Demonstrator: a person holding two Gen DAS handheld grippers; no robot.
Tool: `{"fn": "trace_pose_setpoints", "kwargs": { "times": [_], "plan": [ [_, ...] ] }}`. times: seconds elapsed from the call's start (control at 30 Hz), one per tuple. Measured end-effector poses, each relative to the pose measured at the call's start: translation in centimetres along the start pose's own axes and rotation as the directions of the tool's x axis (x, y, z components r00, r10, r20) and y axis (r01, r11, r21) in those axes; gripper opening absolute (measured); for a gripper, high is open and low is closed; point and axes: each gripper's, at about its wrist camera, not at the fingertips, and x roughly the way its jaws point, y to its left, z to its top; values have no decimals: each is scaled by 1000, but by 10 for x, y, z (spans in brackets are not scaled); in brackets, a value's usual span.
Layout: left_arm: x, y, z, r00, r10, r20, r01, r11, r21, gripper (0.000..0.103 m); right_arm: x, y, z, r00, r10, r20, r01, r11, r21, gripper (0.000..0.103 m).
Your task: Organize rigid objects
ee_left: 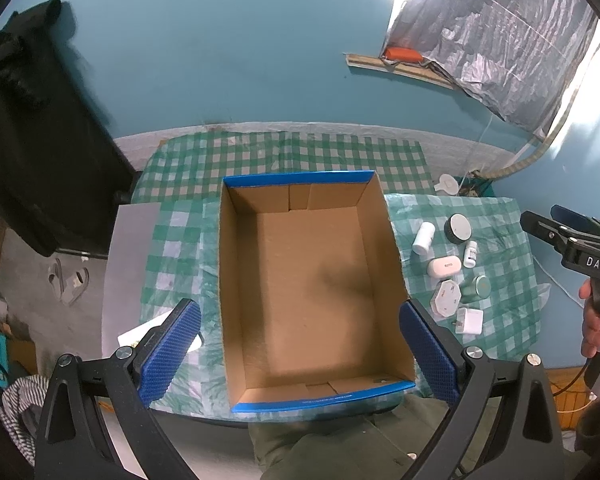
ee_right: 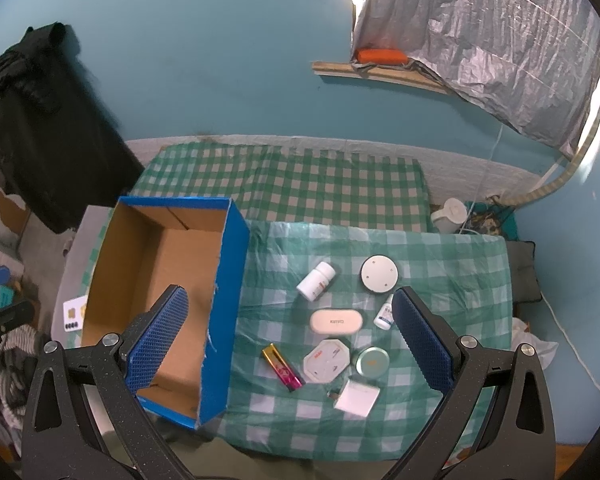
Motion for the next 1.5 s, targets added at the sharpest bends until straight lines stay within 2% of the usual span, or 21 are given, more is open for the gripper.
{"fn": "trace_pose_setpoints", "kwargs": {
  "times": [0.27, 0.63, 0.97, 1.13, 1.5],
  "plan": [
    [4, 7, -4, 1000, 10, -7, -10, 1000, -6, 100, 4, -2, -5, 1000, 0, -9, 0, 1000, -4, 101],
    [34, 37, -17, 994, 82, -72, -84, 996, -18, 100, 16, -28, -11, 999, 24, -45, -23, 999, 24, 101],
    [74, 66, -38, 982, 103, -158, -114, 991, -66, 100, 61, -77, -35, 989, -34, -141, 47, 995, 93, 101],
    [94, 77, -50, 973, 112, -201, -131, 988, -80, 100, 83, -94, -52, 983, -34, -182, 58, 990, 132, 101],
    [129, 90, -75, 961, 111, -253, -137, 986, -91, 100, 126, -115, -86, 966, -52, -253, 84, 990, 116, 96]
  ]
}}
